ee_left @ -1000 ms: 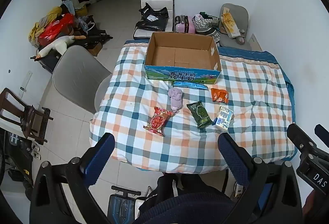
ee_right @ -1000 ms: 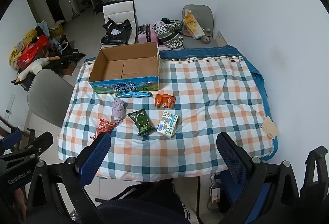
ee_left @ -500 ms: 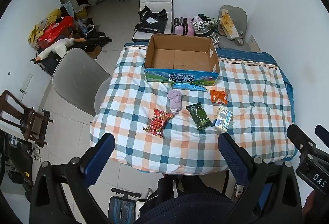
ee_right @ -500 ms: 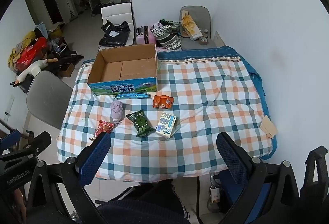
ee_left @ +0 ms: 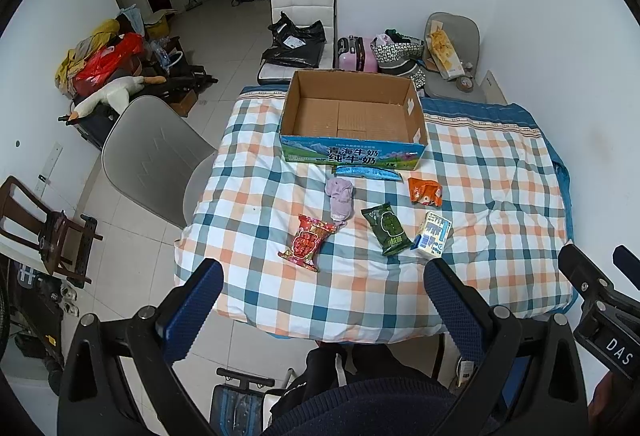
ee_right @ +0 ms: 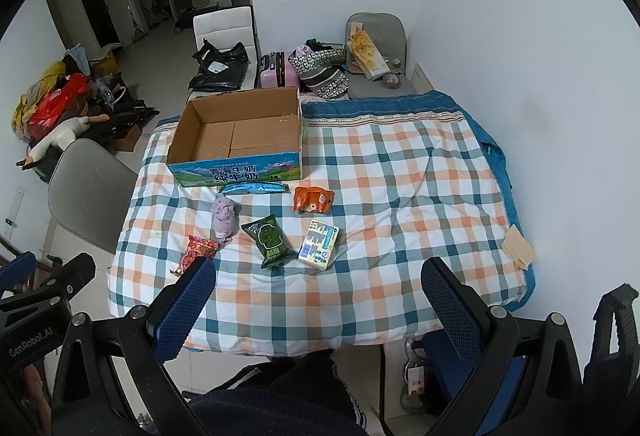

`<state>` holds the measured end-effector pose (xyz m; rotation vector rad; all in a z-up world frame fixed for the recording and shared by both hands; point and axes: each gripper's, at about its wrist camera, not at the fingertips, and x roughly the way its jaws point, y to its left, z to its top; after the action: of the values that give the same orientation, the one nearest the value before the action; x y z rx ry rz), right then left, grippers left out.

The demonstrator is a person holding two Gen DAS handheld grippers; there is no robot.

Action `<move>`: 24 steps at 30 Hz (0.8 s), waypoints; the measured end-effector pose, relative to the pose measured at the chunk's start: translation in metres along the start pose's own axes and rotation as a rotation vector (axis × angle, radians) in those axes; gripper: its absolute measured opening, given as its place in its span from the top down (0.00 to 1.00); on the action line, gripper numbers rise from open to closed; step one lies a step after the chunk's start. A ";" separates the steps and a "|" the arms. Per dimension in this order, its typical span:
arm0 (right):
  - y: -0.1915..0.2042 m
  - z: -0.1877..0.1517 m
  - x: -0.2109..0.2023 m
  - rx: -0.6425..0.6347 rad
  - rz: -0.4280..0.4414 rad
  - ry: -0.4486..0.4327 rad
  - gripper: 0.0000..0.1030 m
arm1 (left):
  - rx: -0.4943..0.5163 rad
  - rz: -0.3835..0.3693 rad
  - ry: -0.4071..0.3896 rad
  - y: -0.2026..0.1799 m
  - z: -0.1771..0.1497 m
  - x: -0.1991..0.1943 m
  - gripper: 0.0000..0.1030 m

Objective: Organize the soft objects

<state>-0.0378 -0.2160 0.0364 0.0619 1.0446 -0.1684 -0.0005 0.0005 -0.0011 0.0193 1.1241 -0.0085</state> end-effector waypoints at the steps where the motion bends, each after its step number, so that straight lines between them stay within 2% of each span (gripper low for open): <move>1: -0.001 0.000 0.000 0.000 0.000 0.001 0.00 | 0.001 0.001 -0.002 0.000 0.000 0.000 0.00; 24: -0.008 0.002 0.004 0.006 -0.008 0.000 0.00 | 0.000 -0.002 -0.005 -0.001 0.006 -0.004 0.00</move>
<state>-0.0352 -0.2245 0.0344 0.0632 1.0443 -0.1786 0.0029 -0.0003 0.0049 0.0186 1.1195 -0.0100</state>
